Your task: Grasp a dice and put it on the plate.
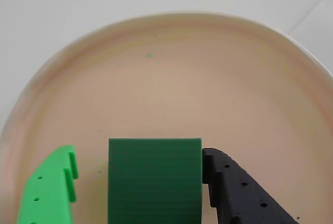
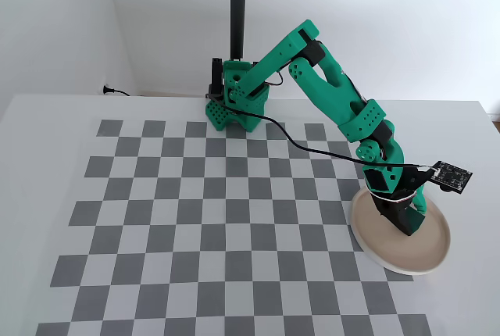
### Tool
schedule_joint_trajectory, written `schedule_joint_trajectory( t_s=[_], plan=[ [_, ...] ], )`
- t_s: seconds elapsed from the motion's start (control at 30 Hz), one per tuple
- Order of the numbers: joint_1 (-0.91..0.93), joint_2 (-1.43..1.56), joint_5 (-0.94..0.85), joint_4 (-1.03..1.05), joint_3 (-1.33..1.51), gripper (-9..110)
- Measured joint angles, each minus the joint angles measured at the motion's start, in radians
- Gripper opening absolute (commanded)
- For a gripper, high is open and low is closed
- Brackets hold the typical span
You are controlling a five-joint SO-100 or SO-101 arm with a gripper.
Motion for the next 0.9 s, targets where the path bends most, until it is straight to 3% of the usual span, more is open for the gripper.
schedule_joint_trajectory(
  t_s=[0.9],
  plan=[
    [0.067, 0.362, 0.017, 0.281, 0.000, 24]
  ],
)
